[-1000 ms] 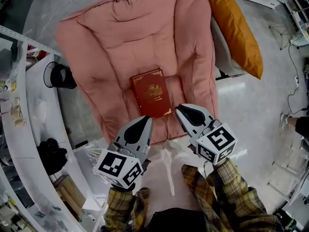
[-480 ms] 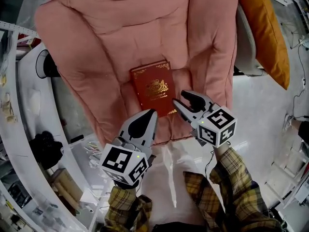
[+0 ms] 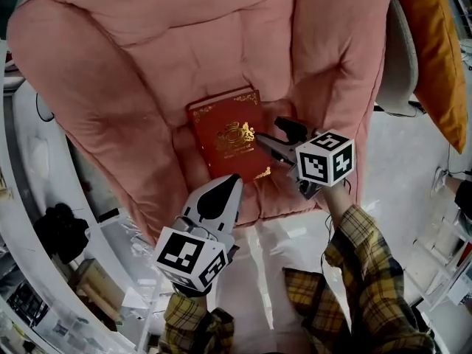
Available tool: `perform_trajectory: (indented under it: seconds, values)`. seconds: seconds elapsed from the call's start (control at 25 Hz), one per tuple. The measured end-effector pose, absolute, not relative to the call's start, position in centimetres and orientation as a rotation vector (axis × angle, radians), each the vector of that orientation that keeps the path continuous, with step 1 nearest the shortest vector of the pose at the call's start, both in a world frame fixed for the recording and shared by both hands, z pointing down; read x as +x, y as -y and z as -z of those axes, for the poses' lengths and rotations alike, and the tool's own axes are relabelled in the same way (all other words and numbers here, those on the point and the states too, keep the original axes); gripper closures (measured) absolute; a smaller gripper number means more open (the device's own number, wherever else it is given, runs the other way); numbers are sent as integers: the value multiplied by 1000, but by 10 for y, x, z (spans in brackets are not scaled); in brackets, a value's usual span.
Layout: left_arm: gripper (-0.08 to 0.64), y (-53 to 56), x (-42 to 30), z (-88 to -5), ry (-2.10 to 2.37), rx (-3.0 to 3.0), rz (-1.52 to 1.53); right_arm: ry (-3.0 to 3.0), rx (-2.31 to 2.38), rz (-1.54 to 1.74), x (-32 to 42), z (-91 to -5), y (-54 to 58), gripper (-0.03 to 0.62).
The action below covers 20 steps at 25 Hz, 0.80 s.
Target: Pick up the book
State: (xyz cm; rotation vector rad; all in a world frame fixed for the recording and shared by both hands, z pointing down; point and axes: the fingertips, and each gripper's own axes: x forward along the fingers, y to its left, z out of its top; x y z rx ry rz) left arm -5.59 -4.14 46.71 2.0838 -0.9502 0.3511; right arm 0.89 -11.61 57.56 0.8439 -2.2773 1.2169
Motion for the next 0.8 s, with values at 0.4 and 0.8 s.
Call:
perform_trajectory:
  seconds: [0.4, 0.8]
  values:
    - [555, 56, -50, -485, 930, 2091, -380, 2231, 685, -1261, -8, -640, 139, 256]
    - [555, 57, -47, -500, 915, 2065, -370, 2239, 525, -1342, -23, -667, 145, 241]
